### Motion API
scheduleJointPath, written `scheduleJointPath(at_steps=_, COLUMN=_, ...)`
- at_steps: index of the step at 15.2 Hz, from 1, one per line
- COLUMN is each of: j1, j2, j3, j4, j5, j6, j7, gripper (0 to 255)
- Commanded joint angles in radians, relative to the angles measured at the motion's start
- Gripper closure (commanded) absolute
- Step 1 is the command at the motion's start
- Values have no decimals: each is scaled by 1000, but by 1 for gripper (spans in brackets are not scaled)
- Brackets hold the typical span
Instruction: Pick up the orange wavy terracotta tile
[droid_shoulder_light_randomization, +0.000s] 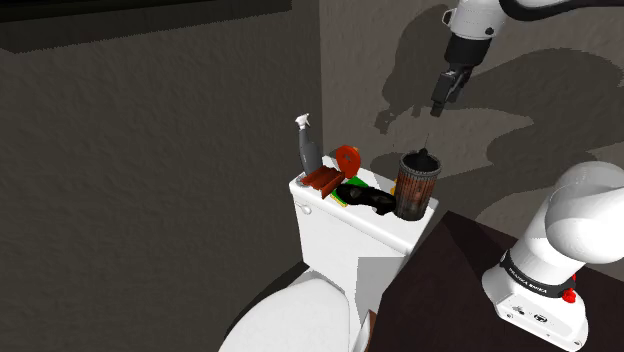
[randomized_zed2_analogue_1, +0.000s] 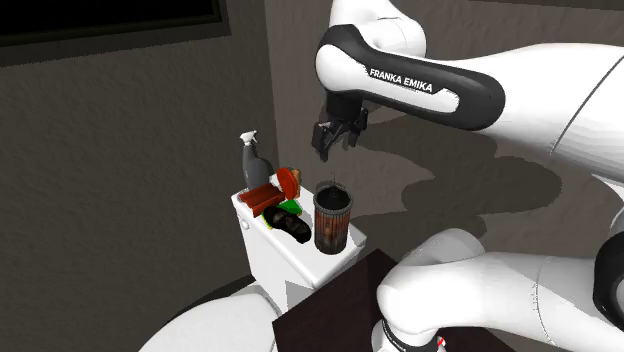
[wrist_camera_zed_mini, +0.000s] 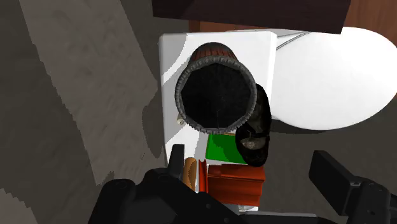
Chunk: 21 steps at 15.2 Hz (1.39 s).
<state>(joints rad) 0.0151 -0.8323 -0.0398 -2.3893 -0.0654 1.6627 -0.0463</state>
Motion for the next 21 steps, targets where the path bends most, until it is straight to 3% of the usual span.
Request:
scheduleJointPath(at_steps=1, j1=0, j2=0, j3=0, j4=0, j5=0, j6=0, j7=0, gripper=0)
scheduleJointPath(at_steps=11, j1=9, j2=399, j3=259, j4=152, j5=-208, j6=133, j7=149, gripper=0)
scheduleJointPath(at_steps=16, j1=4, j2=626, j3=375, j4=267, j5=-380, j6=130, j7=258, gripper=0)
scheduleJointPath(at_steps=21, j1=31, j2=876, j3=451, j4=408, j5=-588, j6=64, j7=369, gripper=0)
